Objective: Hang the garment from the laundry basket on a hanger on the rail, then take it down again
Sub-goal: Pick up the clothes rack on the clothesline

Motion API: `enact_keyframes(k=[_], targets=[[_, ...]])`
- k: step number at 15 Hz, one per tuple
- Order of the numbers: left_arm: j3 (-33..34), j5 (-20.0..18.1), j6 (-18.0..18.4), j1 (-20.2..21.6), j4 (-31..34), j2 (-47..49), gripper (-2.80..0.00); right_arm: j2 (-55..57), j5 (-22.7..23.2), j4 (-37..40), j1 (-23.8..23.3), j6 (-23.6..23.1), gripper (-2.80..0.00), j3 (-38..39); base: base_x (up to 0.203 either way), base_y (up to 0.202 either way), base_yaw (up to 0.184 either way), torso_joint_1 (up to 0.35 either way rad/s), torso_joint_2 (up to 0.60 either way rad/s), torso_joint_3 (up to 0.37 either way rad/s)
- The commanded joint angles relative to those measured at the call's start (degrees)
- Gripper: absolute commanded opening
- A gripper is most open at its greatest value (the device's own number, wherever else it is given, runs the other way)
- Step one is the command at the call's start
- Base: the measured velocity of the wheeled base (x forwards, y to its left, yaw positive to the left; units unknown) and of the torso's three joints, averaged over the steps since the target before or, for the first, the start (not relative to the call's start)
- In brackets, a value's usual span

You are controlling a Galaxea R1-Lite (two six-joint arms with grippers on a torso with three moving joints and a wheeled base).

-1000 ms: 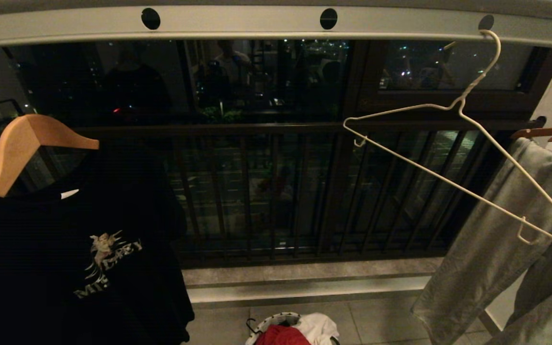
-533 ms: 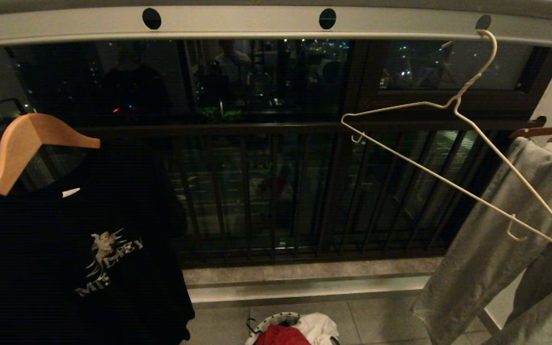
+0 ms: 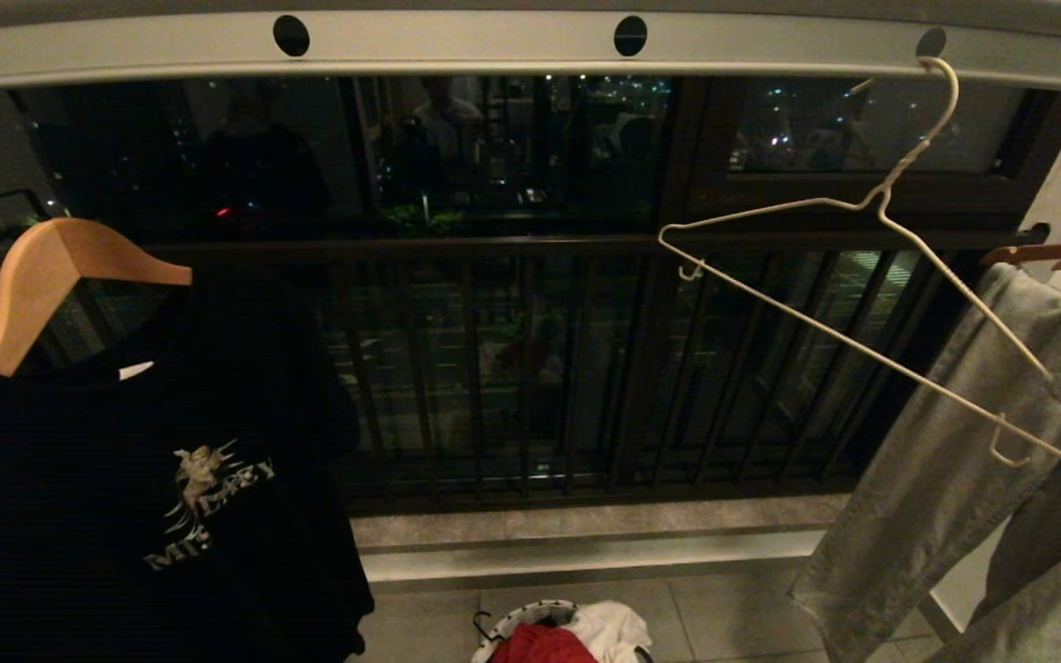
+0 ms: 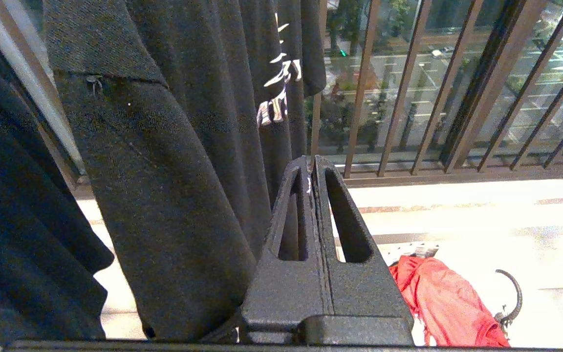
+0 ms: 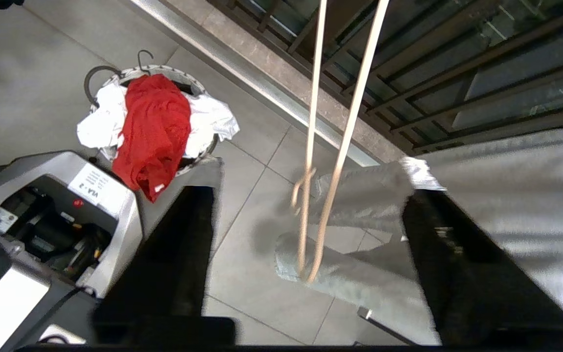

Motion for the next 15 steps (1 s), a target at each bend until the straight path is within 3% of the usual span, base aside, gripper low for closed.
enact_keyframes(k=[1, 4, 9, 15], targets=[[0.1, 0.0, 0.0, 0.0, 0.0, 0.0, -2.8, 3.6, 0.2, -1.1, -0.2, -0.3, 0.0, -0.1, 0.0, 0.0, 0.0, 0.0, 0.0, 0.0], [0.1, 0.0, 0.0, 0.0, 0.0, 0.0, -2.8, 6.5, 0.9, -1.7, -1.4, -0.9, 0.0, 0.0, 0.0, 0.0, 0.0, 0.0, 0.0, 0.0], [0.1, 0.0, 0.0, 0.0, 0.0, 0.0, -2.8, 8.7, 8.6, -2.1, -3.6, -0.9, 0.0, 0.3, 0.0, 0.0, 0.0, 0.0, 0.0, 0.0], [0.1, 0.0, 0.0, 0.0, 0.0, 0.0, -2.8, 12.0, 9.1, -2.1, -5.4, -1.0, 0.0, 0.7, 0.0, 0.0, 0.0, 0.0, 0.0, 0.0]])
